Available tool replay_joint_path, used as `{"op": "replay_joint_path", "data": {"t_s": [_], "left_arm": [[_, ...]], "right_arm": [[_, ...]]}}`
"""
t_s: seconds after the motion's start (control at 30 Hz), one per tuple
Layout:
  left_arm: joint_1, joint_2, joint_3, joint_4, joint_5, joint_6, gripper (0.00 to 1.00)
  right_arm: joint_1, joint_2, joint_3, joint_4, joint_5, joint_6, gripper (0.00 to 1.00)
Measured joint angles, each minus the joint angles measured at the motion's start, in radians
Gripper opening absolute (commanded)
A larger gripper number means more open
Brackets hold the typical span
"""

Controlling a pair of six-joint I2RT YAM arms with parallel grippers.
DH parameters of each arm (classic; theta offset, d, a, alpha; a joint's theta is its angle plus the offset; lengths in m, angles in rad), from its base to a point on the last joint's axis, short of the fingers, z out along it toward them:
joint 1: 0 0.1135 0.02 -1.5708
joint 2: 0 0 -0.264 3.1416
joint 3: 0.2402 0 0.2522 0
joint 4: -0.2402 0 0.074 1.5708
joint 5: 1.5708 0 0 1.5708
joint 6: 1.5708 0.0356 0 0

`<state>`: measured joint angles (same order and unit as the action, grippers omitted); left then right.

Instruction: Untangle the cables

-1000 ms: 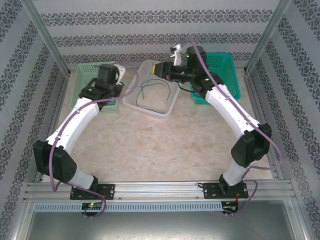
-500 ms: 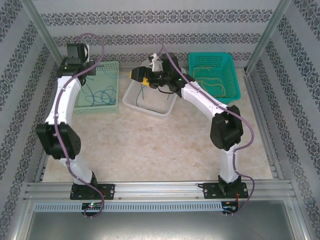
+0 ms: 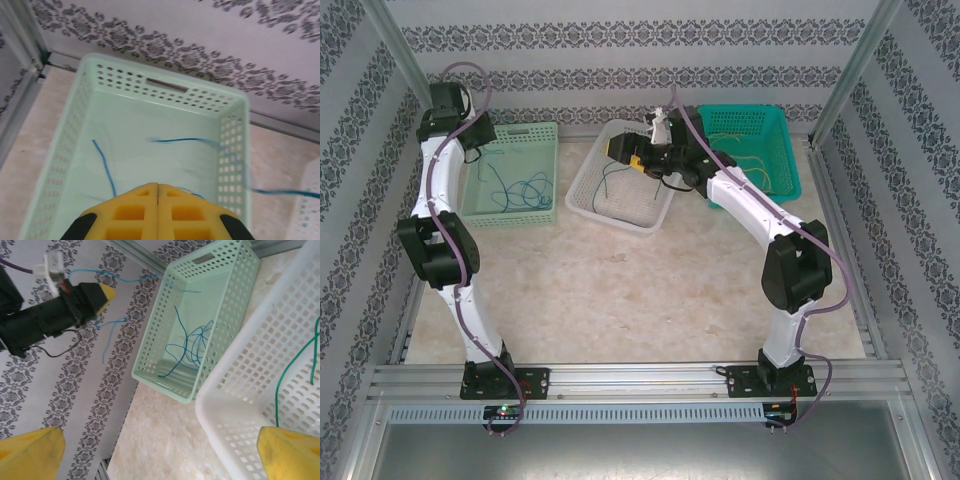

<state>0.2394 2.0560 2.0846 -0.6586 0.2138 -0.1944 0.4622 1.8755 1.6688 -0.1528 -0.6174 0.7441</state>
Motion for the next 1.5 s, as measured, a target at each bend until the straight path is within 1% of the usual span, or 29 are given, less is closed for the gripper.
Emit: {"op": "replay_joint_path", "data": {"t_s": [0.1, 0.23, 0.3, 0.43, 0.57, 0.6, 0.63, 0.77, 0.8, 0.97, 1.1, 1.2, 1.33, 1.43, 1.5], "left_arm": [[-0.002, -0.01, -0.014, 0.014, 0.018, -0.012, 0.0], [-0.002, -0.053, -0.133, 0.038, 0.019, -0.017, 0.0], [-0.002, -0.055, -0.153, 0.039, 0.026, -0.016, 0.0], [-0.002, -0.055, -0.181, 0.047, 0.066, -0.016, 0.0], [-0.002, -0.073, -0.273, 0.084, 0.103, -0.016, 0.0], [-0.002, -0.075, -0.288, 0.084, 0.105, -0.016, 0.05], [-0.002, -0.076, -0.294, 0.083, 0.104, -0.013, 0.17], [-0.002, -0.076, -0.266, 0.058, 0.097, 0.006, 0.86], [-0.002, -0.076, -0.256, 0.051, 0.097, 0.007, 1.0], [-0.002, -0.079, -0.258, 0.045, 0.077, 0.007, 0.99], [-0.002, -0.106, -0.323, 0.044, 0.029, 0.007, 1.0], [-0.002, -0.162, -0.394, 0.059, -0.012, 0.007, 1.0], [-0.002, -0.33, -0.586, 0.15, -0.041, 0.006, 1.0], [-0.002, -0.466, -0.754, 0.26, -0.02, 0.006, 1.0], [-0.004, -0.532, -0.863, 0.344, 0.007, 0.008, 1.0]], "right_arm": [[-0.001, -0.013, -0.022, -0.012, 0.005, -0.015, 0.98], [-0.014, -0.048, -0.061, -0.026, 0.007, -0.019, 0.98], [-0.024, -0.063, -0.077, -0.032, 0.007, -0.019, 0.98], [-0.051, -0.097, -0.107, -0.045, 0.008, -0.03, 0.98], [-0.071, -0.132, -0.14, -0.057, 0.011, -0.042, 0.98], [-0.074, -0.142, -0.15, -0.06, 0.011, -0.044, 0.98], [-0.079, -0.15, -0.161, -0.061, 0.011, -0.045, 0.98], [-0.102, -0.201, -0.222, -0.068, 0.013, -0.056, 0.98], [-0.108, -0.212, -0.232, -0.077, 0.019, -0.066, 0.98], [-0.15, -0.29, -0.292, -0.167, 0.114, -0.168, 0.98], [-0.191, -0.376, -0.386, -0.208, 0.218, -0.247, 0.98], [-0.213, -0.447, -0.472, -0.221, 0.33, -0.315, 0.98], [-0.22, -0.56, -0.628, -0.18, 0.531, -0.437, 0.98], [-0.226, -0.658, -0.804, -0.08, 0.686, -0.536, 0.98], [-0.244, -0.709, -0.934, 0.018, 0.757, -0.599, 0.98]]}}
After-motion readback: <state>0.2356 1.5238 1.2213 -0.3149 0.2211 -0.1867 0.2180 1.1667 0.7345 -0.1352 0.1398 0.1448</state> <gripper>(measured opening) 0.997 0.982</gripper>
